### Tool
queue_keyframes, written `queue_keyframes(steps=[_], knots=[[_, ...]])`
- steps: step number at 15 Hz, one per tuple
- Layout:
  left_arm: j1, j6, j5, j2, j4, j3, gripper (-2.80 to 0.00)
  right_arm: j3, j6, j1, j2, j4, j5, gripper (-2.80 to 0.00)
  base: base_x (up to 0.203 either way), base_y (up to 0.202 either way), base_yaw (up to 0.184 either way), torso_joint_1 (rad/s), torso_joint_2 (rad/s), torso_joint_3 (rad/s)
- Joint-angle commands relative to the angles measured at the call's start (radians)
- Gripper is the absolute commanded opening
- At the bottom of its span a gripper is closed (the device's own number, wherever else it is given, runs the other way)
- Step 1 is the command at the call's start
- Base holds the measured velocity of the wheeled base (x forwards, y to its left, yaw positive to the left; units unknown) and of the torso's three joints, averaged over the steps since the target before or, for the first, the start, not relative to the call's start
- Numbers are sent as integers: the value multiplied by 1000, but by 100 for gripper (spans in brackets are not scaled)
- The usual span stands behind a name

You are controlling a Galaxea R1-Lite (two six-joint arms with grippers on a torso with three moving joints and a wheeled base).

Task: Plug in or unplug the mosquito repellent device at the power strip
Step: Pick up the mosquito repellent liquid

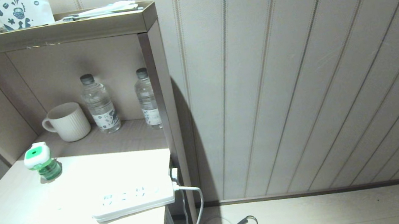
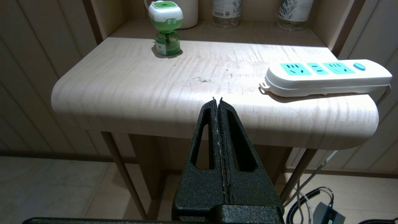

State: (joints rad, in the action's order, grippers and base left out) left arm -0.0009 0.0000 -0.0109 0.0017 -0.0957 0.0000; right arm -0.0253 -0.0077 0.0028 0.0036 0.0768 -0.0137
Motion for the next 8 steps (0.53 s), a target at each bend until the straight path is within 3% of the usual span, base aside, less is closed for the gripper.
queue_keyframes(steps=[1, 6, 8], knots=[[-1, 0, 0, 0, -1, 0, -280, -1, 0, 0, -1, 1, 0, -280, 0, 0, 0, 0, 0, 0], [1, 13, 17, 0, 11, -6, -280, -1, 5, 0, -1, 0, 1, -280, 0, 0, 0, 0, 0, 0], [1, 14, 46, 39, 63, -131, -280, -1, 1, 0, -1, 0, 1, -280, 0, 0, 0, 0, 0, 0]])
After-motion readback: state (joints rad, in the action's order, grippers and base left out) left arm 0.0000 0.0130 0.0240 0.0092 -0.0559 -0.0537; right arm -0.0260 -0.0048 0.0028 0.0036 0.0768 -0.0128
